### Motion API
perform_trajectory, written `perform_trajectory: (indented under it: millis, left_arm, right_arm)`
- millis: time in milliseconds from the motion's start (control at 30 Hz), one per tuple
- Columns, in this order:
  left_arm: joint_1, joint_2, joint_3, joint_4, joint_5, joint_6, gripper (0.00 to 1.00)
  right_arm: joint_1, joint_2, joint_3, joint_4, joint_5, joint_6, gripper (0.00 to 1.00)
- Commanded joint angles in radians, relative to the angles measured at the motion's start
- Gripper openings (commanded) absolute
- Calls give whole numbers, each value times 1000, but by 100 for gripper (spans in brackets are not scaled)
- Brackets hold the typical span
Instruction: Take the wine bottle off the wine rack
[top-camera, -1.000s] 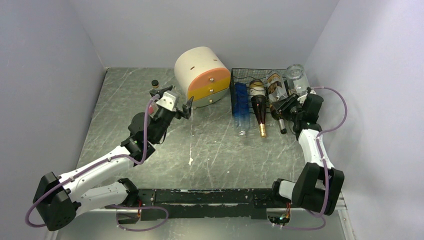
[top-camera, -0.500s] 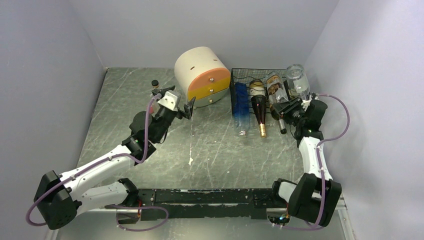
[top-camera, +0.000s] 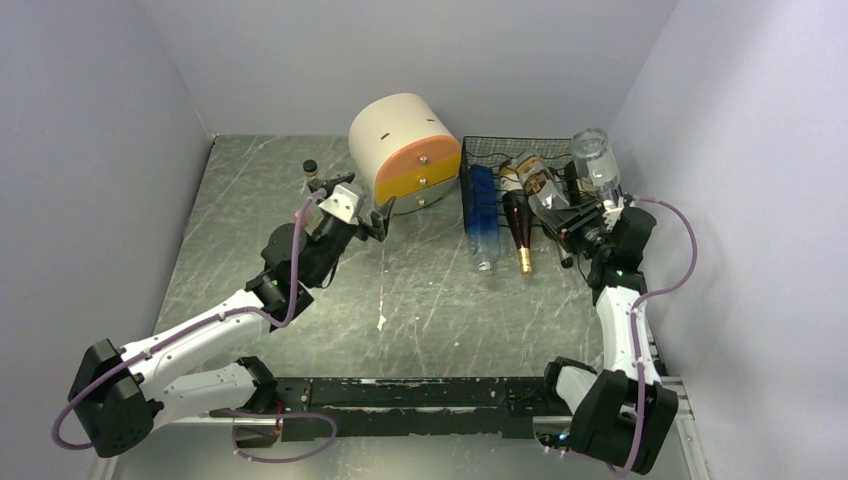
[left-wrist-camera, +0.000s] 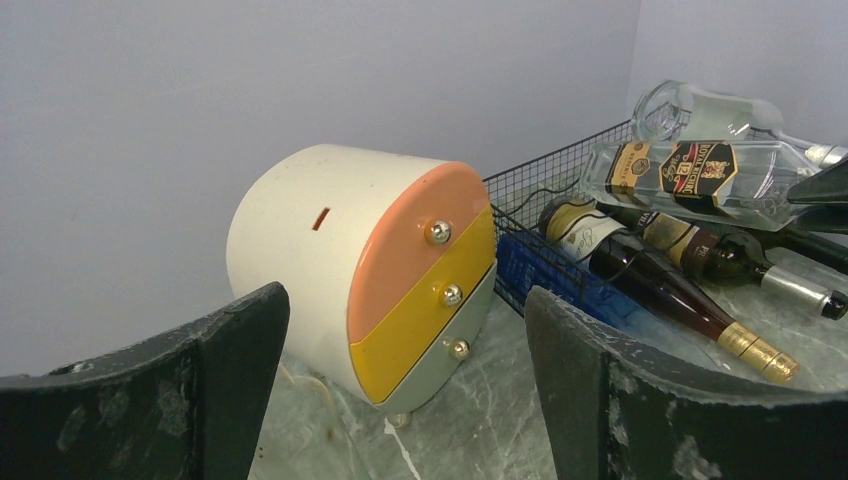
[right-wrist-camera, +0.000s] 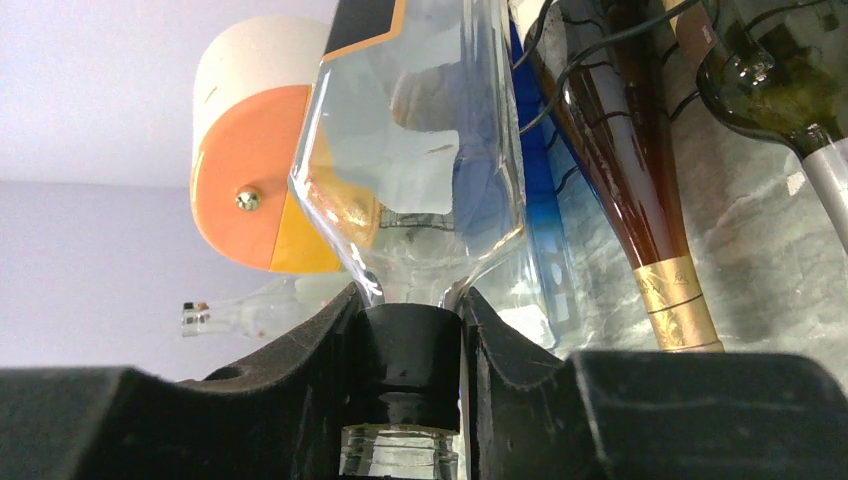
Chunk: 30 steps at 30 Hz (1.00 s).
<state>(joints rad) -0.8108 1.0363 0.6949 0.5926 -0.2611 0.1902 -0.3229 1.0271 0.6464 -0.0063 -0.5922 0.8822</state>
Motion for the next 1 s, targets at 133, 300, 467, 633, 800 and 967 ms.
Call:
perform_trajectory:
  millis: [133,300,467,633,800,967]
  left_arm:
    - [-15,6,40,0,32,-18,91]
    - [-22,9,41,-1,30,-10,91]
    - [-25,14,40,1,33,-3,91]
    - [-28,18,43,-5,51,-6,95]
    - [-33,24,47,-12,56,-3,97]
    - [-38,30,50,-16,59,1,97]
  right_arm:
    - [-13,-61,48,97,-36,17,0]
    - [-13,-49,31,165,-100,77,0]
    - [-13,-50,47,204,-163,144,0]
    - [-13,-76,79,125,-153,119,0]
    - [-13,-74,104,57,-203,94,0]
    - [-13,-82,121,22,-278,90,0]
